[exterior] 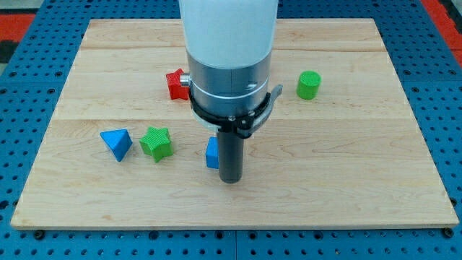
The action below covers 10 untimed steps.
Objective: Slide the blue cube left a bit
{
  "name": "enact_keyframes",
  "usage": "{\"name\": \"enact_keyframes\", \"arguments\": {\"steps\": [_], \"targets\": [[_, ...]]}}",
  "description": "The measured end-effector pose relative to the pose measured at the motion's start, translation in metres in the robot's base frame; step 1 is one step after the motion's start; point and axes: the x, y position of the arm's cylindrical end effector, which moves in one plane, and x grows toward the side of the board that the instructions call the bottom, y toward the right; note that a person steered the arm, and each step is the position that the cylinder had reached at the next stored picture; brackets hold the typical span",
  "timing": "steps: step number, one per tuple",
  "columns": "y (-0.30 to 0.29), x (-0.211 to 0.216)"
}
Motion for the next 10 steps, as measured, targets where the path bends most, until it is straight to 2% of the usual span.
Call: {"name": "enact_keyframes", "arguments": {"steps": [2,3,5,10], "targets": [[0.007,-0.002],[0.027,-0.002],[0.028,-0.025],[-0.011,-0.038]]}}
